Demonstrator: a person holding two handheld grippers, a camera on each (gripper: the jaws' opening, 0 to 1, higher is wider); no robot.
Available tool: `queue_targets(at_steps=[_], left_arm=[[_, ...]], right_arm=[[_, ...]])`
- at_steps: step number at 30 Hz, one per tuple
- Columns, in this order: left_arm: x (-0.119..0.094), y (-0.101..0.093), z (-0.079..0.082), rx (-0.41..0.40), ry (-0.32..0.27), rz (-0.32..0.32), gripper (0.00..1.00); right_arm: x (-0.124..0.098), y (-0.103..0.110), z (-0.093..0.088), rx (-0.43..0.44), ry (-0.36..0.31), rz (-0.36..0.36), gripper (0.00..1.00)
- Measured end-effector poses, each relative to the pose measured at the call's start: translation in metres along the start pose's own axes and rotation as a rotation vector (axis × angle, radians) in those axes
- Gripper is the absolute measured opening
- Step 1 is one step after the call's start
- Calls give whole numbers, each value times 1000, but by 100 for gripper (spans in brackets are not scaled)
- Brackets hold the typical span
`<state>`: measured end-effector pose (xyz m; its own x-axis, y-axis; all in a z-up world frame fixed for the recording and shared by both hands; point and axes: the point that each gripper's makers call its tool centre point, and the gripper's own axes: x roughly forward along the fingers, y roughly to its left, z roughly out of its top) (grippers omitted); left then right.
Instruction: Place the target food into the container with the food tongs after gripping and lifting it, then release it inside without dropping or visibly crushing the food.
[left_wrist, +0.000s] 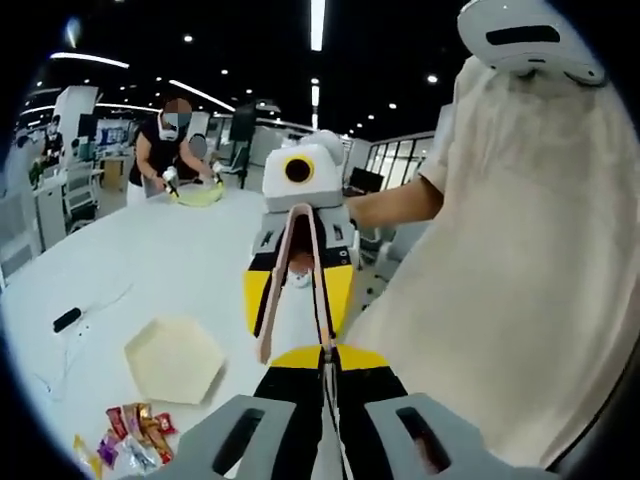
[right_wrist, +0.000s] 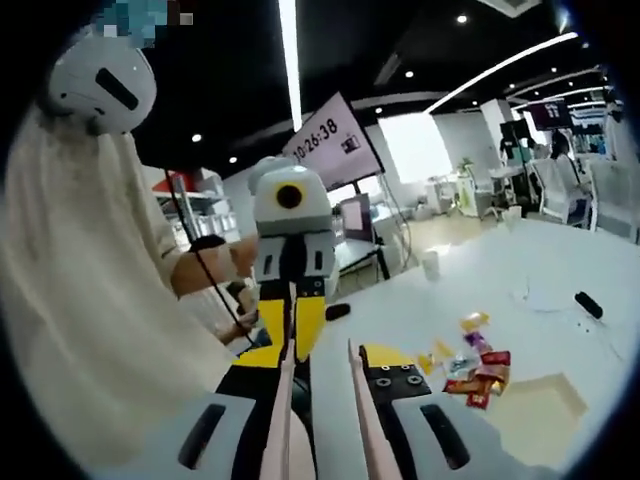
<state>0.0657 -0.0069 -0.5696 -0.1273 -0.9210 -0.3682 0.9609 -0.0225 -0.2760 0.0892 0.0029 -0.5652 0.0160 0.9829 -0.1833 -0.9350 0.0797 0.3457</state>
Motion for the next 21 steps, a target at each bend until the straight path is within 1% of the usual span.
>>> queue_targets(at_steps=[3,5,6,7,10,12,16,17,21], left_arm=[[-1,2,-5,-3,27,6,0],[-2,3,-6,-5,24,9,0],[-3,3,-5,-11,15,6,0],[-3,4,-3,-12,9,9,0],[-1,4,-1,-12,0,6,0],[1,3,-1,-15,-5,-4,0],[4,1,-2,-20,-10,-13,0],[5,1,-3,-20,-8,-10,0],[7,1,-5,-28,-3,-9,0]], right_arm=[[7,1,-3,-18,20,4,27],[6,0,-3,-15,18,4,27],[6,0,-2,-3,11,9,27],[5,-2,0,27,-1,5,27],[1,-4,-1,42,2,7,27],[0,0,-2,24,9,15,27],[-2,2,-5,19,22,22,26],[-2,2,-6,35,24,16,25],[-2,4,-10,39,36,10,24]])
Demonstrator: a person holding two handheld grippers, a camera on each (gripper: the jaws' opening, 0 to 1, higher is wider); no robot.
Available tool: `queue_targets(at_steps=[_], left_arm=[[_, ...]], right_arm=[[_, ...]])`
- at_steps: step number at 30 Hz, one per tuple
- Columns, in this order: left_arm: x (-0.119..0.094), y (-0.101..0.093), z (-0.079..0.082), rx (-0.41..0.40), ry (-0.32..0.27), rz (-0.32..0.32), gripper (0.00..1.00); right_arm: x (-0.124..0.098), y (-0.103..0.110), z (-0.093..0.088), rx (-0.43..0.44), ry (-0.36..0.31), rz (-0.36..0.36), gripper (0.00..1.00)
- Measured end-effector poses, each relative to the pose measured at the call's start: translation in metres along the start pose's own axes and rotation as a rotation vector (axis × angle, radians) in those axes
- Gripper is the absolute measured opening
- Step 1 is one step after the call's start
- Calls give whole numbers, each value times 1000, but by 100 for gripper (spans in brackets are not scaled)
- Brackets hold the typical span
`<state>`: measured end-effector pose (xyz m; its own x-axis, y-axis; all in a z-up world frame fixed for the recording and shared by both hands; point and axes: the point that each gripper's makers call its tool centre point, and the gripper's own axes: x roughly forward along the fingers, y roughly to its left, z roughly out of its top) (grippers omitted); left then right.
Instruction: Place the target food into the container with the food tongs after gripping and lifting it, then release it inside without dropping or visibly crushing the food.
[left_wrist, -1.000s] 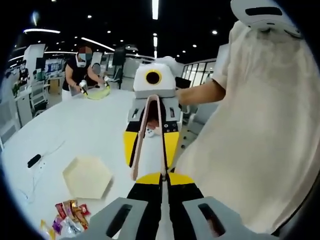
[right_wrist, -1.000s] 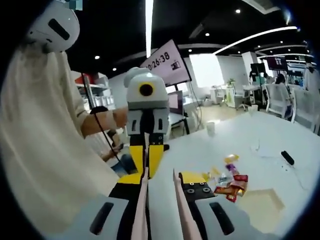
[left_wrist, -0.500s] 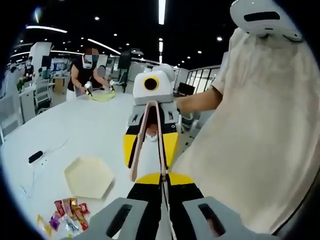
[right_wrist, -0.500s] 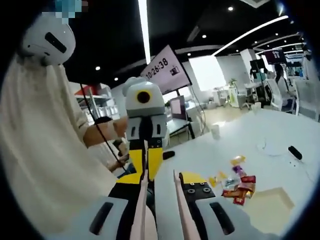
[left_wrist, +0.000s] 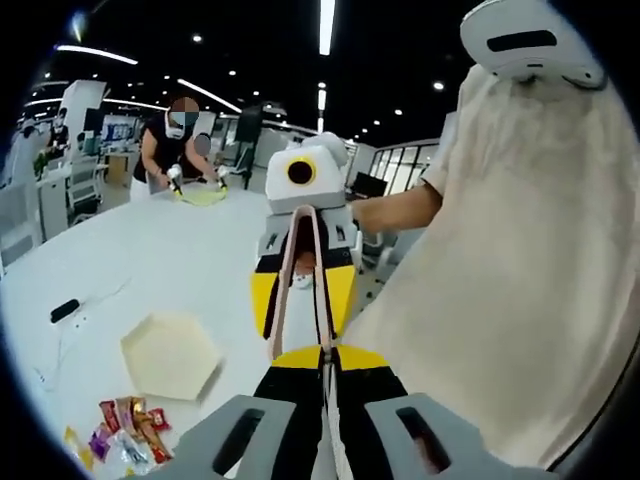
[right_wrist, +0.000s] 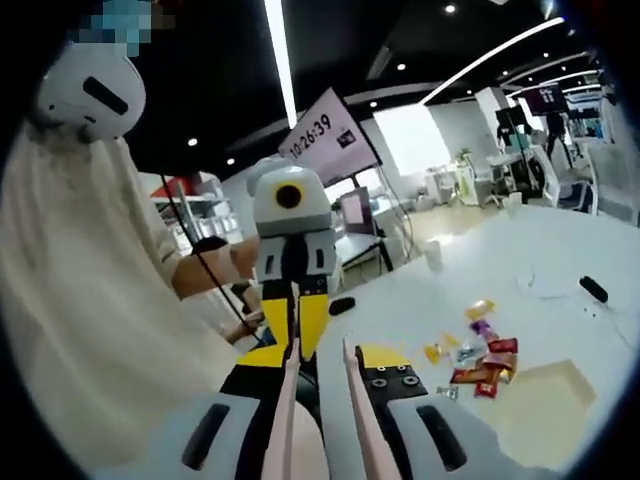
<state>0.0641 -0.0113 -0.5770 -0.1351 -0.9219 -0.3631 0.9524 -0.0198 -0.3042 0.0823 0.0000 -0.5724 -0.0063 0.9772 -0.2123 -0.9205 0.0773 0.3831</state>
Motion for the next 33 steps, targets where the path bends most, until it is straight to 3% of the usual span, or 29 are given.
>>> queue_targets(at_steps=[3,6,8,11,13,20,22,23,25,33], left_arm=[[5,8,-4,-40,-16,38,0],[-1,19,1,-101,-122,94,2],[-11,29,-2,-148,-176,165,3],[-25,35,-19,-171,-174,263,6],[-33,34,-26,-214,-205,302,10],[-47,28,-42,-235,-228,383,17],[-56,39,-46,-226,-245,482,29],[-58,41,-46,-226,-253,500,35],[-61,41,-48,-236,-258,517,39],[-70,35,-61,-265,-268,547,39]], right_arm=[[-3,-7,-4,-34,14,-52,24],[-4,-17,1,8,-29,-108,24],[-4,-25,7,8,-61,-143,24],[-6,-35,13,32,-97,-183,25],[-5,-42,13,53,-109,-211,25],[6,-53,-1,88,-65,-243,26],[10,-52,-6,87,-39,-240,26],[11,-50,-9,83,-23,-233,27],[12,-50,-15,69,8,-233,27],[23,-55,-30,56,75,-257,27]])
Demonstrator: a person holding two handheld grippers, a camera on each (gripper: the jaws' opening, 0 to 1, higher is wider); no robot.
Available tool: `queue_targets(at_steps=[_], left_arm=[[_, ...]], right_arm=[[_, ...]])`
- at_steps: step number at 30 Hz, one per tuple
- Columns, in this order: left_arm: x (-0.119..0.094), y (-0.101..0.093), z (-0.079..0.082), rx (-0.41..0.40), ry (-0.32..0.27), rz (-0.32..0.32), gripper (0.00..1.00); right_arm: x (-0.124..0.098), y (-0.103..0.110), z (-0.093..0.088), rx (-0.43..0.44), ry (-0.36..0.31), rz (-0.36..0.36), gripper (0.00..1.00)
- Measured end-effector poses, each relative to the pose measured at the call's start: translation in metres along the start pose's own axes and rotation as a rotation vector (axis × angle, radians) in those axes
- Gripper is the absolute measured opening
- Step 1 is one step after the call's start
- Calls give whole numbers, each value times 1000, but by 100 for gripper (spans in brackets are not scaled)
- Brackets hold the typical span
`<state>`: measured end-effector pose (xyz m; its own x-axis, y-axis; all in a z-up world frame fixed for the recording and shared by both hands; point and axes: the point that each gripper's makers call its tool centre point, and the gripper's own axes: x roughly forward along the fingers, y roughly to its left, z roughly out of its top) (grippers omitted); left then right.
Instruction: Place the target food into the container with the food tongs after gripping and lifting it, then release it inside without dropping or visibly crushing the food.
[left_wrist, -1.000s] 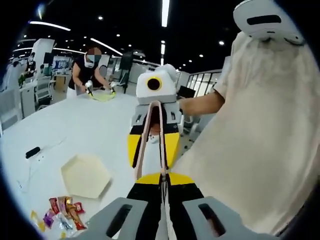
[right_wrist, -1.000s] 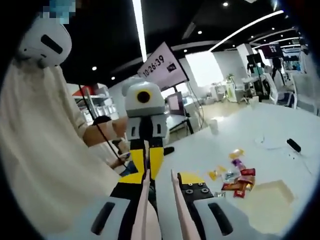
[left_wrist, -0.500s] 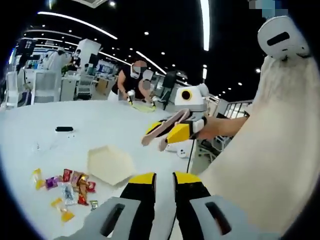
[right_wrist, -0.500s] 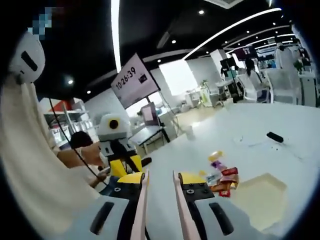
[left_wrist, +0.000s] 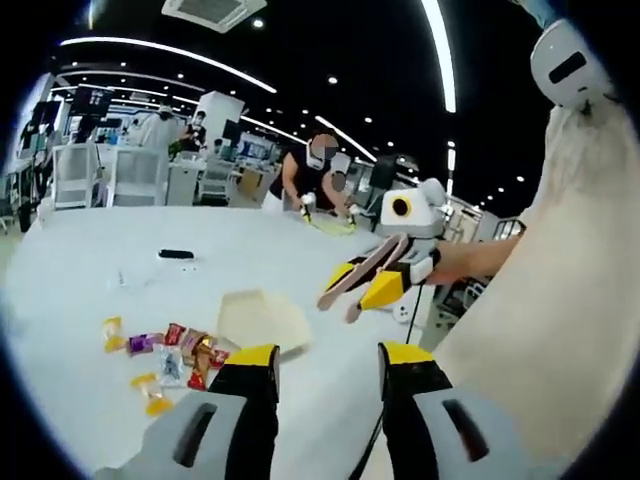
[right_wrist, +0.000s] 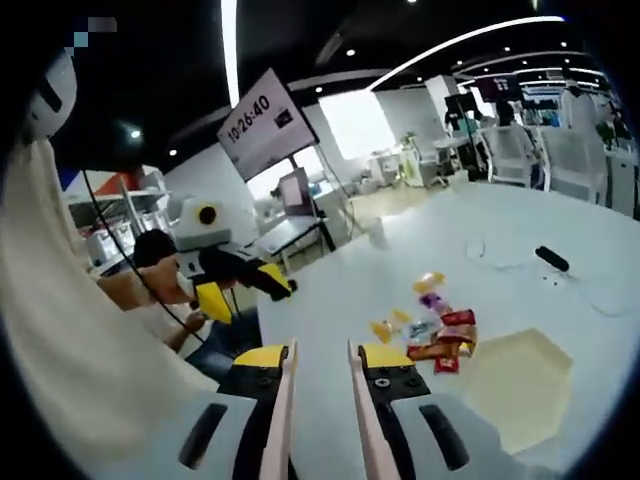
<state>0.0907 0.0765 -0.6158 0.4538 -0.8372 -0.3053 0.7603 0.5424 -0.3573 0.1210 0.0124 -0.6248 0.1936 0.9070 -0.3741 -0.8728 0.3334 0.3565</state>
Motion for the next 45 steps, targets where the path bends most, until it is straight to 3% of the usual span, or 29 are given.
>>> queue_targets(at_steps=[3,7,10,17,29,42,45], left_arm=[[-3,2,-4,-14,-2,18,40],[-8,1,-5,-6,-13,43,30],[-10,5,-4,-28,-34,67,34],[-13,9,-13,-54,-9,98,38],[-20,28,-22,-90,2,174,50],[-28,38,-30,-122,13,197,51],[-29,39,-32,-128,14,198,57]], right_arm=[[4,-4,-5,-12,20,-18,27],[10,-14,-11,-11,38,-50,27],[16,-22,-15,-6,46,-78,27],[30,-35,-24,-15,78,-118,27],[53,-43,-34,-8,123,-132,28],[72,-61,-52,-25,173,-208,28],[77,-64,-56,-28,187,-216,28]])
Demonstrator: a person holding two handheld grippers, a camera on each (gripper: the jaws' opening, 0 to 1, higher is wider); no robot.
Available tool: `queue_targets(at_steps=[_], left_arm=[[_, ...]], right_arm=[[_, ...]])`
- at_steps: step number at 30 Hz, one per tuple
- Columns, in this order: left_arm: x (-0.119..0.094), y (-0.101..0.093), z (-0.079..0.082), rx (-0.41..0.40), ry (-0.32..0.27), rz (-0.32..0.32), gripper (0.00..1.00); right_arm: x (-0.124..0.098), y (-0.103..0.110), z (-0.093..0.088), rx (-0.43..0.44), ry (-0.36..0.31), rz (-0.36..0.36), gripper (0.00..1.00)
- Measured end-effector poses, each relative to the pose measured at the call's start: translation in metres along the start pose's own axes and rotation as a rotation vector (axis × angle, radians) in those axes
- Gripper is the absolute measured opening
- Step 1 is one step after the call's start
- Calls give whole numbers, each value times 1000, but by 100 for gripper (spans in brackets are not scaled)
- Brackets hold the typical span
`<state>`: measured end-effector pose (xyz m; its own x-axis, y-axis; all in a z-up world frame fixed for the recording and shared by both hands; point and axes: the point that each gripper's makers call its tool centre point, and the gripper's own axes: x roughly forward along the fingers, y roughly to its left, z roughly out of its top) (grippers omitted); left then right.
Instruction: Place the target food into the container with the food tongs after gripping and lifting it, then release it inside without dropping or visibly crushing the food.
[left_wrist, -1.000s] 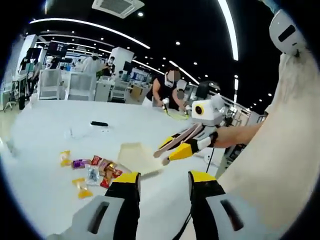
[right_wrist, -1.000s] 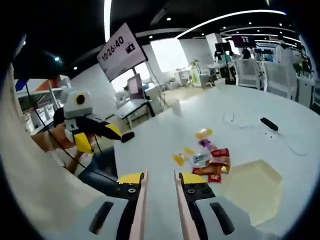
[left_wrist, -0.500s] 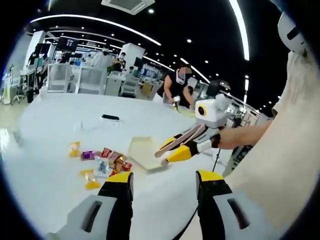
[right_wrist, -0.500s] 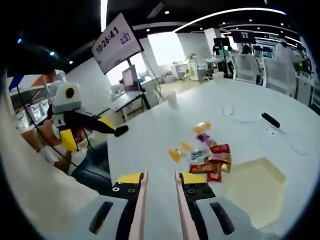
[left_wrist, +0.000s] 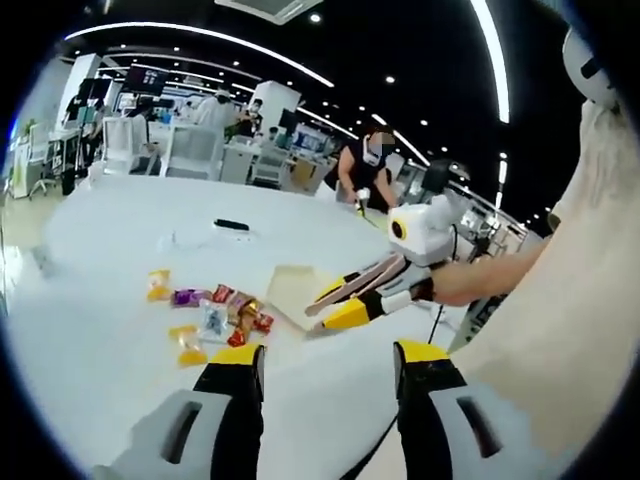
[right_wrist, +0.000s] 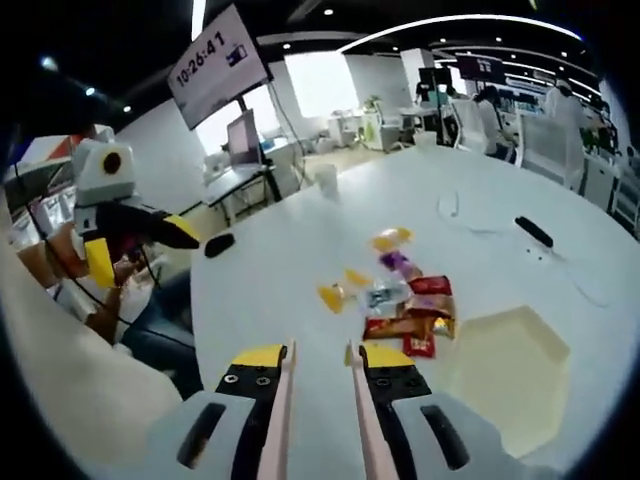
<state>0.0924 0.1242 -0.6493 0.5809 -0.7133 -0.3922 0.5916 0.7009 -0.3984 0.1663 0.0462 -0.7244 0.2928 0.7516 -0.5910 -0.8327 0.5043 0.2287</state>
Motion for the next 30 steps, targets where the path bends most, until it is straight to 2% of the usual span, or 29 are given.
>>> queue_targets(at_steps=[9,20,30], left_arm=[[-4,7,-6,-23,11,23,58],[-11,14,-9,-38,4,39,58],[-12,12,-15,-51,13,34,58]], right_arm=[[17,-3,-9,-10,51,-8,28],[23,-4,-16,-16,85,-17,28],[32,0,-20,-11,107,-4,28]])
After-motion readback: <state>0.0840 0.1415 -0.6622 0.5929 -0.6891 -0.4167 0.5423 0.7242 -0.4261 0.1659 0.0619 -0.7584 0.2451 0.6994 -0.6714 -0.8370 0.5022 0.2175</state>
